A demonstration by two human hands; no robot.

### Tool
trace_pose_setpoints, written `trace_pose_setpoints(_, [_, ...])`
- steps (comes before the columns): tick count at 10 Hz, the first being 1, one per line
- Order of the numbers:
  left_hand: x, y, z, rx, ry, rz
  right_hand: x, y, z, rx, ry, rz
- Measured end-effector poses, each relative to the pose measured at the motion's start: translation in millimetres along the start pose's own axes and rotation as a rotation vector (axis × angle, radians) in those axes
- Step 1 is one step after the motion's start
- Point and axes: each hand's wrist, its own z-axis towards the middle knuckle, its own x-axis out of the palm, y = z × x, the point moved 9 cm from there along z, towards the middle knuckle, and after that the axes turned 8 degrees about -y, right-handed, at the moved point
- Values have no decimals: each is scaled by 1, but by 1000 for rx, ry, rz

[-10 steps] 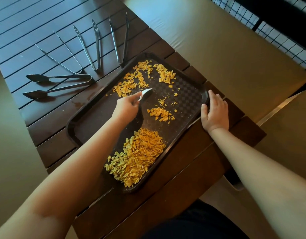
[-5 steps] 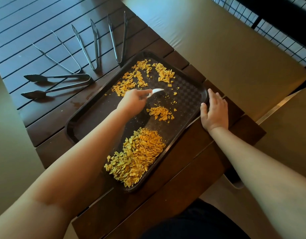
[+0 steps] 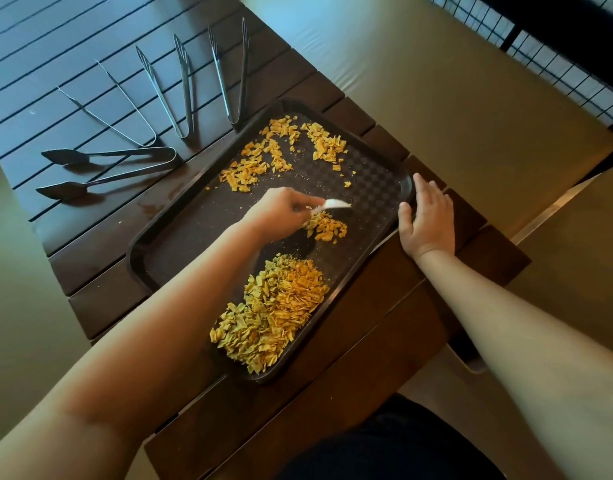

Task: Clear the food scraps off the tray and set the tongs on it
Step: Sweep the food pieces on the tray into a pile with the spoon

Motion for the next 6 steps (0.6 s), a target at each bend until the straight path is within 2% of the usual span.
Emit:
trace_pose_setpoints(1, [-6, -2, 9, -28, -118, -25, 0, 0, 0, 0, -3, 0])
trace_pose_setpoints(4, [11, -1, -11, 14, 148, 103, 0, 0, 0, 1, -7, 3])
trace_pose_setpoints(5, [-2, 10, -17, -1, 71, 44, 0, 0, 0, 0, -8, -4])
trace_pose_setpoints(6, [-21, 26, -14, -79, -153, -51, -1, 0, 0, -1, -10, -11])
